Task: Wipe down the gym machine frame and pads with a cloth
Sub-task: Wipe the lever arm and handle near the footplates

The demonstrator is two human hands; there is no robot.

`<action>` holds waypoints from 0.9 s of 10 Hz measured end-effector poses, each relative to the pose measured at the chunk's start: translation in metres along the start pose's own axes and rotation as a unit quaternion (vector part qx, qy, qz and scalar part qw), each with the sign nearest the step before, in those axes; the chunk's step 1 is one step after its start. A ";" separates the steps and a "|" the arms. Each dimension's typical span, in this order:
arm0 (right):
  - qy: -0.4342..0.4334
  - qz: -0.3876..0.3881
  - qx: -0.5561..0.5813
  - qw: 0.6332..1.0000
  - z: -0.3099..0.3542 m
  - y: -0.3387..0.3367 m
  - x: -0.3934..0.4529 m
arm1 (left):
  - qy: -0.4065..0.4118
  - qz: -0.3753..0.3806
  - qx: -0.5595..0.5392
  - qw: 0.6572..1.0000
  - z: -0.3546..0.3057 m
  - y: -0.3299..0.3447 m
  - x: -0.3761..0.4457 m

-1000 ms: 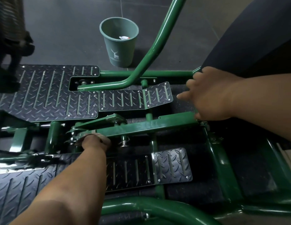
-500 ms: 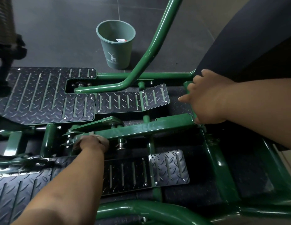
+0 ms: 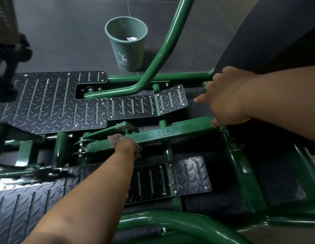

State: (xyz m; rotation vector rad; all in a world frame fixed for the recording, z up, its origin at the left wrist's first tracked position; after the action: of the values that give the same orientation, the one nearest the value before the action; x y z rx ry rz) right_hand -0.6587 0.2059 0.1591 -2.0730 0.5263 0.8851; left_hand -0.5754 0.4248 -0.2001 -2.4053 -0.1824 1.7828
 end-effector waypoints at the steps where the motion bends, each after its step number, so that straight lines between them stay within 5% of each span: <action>1: -0.001 0.006 -0.001 1.000 0.002 -0.001 -0.001 | 0.238 -0.082 0.323 0.912 -0.013 0.030 -0.040; 2: -0.004 0.008 0.003 1.000 0.003 0.000 -0.001 | 0.236 -0.075 0.296 0.923 0.009 0.026 -0.062; 3: -0.006 0.002 0.006 1.000 0.004 -0.001 -0.001 | 0.393 -0.077 0.459 0.793 0.027 0.049 -0.054; 5: -0.018 -0.005 0.013 1.000 0.002 -0.001 0.003 | 0.523 -0.081 0.568 0.630 0.013 0.066 -0.034; 6: -0.024 -0.001 -0.001 1.000 0.002 0.003 0.005 | 0.510 -0.068 0.524 0.679 -0.034 0.062 -0.017; 7: -0.025 0.004 0.002 1.000 0.003 0.004 0.008 | 0.526 -0.073 0.551 0.643 -0.046 0.073 -0.013; 9: -0.035 -0.009 -0.005 0.999 0.010 0.000 -0.003 | 0.570 -0.091 0.629 0.520 -0.017 0.100 -0.023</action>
State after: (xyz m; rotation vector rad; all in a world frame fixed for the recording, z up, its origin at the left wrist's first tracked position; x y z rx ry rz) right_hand -0.6650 0.2138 0.1574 -2.0439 0.4666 0.9482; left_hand -0.5643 0.3217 -0.1919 -1.6141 0.7082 -0.2660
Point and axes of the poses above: each hand's wrist, its own x-axis towards the middle knuckle, its own y-axis out of the palm, z = x × y, the point moved 7 cm from there along x, towards the middle knuckle, and after that the axes turned 13 degrees about -y, right-handed, at the moved point
